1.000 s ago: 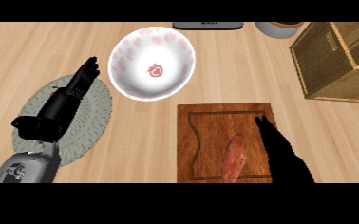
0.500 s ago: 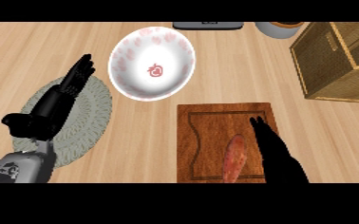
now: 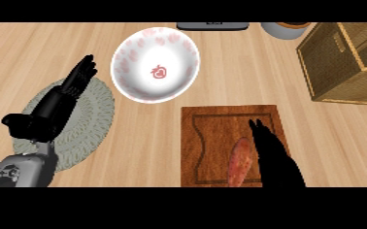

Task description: Pick the sweet potato from the cutting board and place it in the basket

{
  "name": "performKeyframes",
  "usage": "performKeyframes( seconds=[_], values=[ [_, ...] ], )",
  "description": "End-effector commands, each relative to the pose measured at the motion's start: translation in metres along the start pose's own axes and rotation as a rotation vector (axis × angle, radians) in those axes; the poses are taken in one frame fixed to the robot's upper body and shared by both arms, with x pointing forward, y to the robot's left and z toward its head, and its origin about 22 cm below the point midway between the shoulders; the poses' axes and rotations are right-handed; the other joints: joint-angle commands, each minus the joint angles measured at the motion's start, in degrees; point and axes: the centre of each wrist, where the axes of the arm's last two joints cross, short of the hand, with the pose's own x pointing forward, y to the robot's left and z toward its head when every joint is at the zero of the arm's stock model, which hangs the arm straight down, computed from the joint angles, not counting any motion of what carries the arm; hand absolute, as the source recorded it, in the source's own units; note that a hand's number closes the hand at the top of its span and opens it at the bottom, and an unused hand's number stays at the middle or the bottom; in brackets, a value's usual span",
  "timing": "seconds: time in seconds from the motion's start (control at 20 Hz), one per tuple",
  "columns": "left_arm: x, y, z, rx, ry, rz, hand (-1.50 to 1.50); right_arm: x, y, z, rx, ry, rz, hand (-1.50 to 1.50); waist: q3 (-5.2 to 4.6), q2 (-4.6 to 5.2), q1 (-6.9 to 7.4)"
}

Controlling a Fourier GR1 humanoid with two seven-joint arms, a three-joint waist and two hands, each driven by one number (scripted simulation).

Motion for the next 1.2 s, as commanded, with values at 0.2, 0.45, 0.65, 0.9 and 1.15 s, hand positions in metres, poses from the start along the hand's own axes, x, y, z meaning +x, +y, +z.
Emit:
performKeyframes(
  seconds=[0.2,0.45,0.65,0.9,1.15],
  values=[
    [-0.002,-0.007,-0.003,0.005,0.006,-0.002,0.0,0.0,0.03,0.003,0.036,0.046,0.035,-1.5,0.0,-0.01,-0.09],
    [-0.003,0.004,0.001,0.005,0.009,0.007,0.0,-0.029,0.046,-0.014,0.057,0.074,0.04,-1.5,0.01,-0.01,-0.03],
    [-0.017,0.003,0.016,0.012,0.001,0.0,0.0,-0.012,0.046,-0.029,0.073,0.07,0.038,-1.5,0.0,0.01,0.11],
    [-0.013,-0.015,0.016,0.002,-0.002,0.008,0.0,-0.002,0.06,-0.042,0.132,0.071,0.037,-1.5,0.01,0.03,0.22],
    [-0.018,-0.008,0.007,0.011,-0.013,-0.005,0.0,-0.019,0.05,-0.034,0.212,0.039,0.099,1.5,-0.01,0.03,-0.02]
  ],
)
